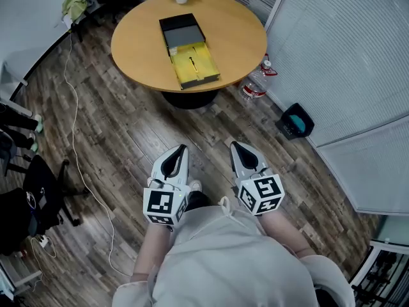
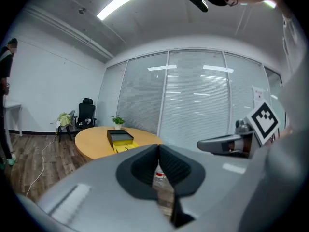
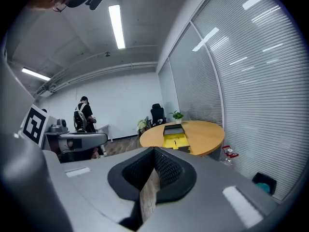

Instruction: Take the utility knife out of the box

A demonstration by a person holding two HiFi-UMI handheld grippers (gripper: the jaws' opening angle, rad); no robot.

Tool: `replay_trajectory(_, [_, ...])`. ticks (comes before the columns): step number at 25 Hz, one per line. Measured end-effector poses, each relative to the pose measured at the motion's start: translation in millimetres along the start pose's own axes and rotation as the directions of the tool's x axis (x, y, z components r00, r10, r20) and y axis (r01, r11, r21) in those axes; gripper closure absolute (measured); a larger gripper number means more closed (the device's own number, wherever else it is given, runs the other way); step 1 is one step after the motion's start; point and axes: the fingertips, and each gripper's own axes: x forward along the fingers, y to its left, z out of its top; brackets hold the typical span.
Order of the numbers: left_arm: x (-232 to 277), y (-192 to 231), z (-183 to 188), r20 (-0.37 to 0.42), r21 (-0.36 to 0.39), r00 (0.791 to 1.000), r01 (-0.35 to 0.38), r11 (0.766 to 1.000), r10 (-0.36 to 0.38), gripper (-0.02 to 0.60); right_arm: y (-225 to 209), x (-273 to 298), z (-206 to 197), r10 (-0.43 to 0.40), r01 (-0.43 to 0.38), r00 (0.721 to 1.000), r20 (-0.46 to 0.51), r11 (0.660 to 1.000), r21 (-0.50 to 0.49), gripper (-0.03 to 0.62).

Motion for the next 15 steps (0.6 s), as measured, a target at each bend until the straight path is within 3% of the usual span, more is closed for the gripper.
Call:
replay_trajectory(6, [34.6, 55.2, 6.2, -0.018, -0.015, 1.0, 0.025, 1.0, -0.026, 0.575, 7.3, 61.1, 8.8, -0.013, 0.013, 0.999, -0.031, 1.0, 0.012, 0.594])
replay_trajectory(15, [87.7, 95.0, 3.6, -0.057, -0.04, 0.998, -0.002, 0.999, 0.0, 0.575, -14.7, 130.4, 9.5, 0.025, -0.021, 0.996, -0.082, 0.999, 0.045, 0.594])
